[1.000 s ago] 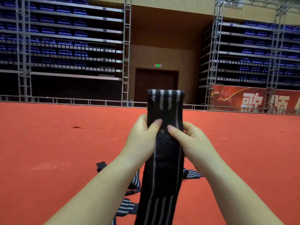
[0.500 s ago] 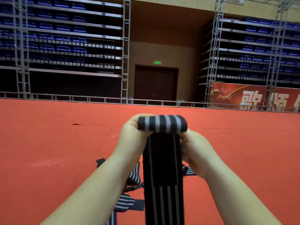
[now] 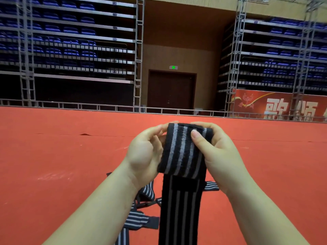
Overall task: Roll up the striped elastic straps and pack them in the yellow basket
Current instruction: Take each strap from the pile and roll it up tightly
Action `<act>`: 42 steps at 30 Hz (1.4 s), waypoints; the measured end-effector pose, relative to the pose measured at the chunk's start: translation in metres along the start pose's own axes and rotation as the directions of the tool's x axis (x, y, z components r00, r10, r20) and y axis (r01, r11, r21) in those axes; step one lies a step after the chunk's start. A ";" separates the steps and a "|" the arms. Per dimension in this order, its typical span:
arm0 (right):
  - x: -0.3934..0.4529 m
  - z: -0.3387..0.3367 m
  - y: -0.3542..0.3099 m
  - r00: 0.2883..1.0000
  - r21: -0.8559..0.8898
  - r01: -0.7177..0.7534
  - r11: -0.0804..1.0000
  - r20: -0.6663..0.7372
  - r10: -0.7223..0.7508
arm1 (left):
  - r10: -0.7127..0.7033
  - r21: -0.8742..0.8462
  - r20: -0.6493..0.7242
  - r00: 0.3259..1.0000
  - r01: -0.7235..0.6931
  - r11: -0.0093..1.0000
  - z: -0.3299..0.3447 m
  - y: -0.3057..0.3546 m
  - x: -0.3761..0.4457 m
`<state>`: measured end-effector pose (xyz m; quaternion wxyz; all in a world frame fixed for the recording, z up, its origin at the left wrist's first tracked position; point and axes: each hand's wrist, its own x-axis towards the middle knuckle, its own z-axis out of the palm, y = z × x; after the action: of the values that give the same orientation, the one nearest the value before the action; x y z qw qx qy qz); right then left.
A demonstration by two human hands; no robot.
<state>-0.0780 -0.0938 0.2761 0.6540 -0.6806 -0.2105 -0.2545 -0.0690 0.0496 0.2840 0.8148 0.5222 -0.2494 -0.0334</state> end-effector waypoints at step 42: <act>-0.021 0.007 0.004 0.995 0.067 -0.078 0.995 -0.063 0.082 | 0.088 0.296 0.074 0.993 -0.106 0.949 -0.002 -0.015 -0.010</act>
<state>-0.0915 -0.0862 0.2598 0.6919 -0.6582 -0.1697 -0.2433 -0.0739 0.0476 0.2665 0.7190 0.6255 -0.3015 0.0292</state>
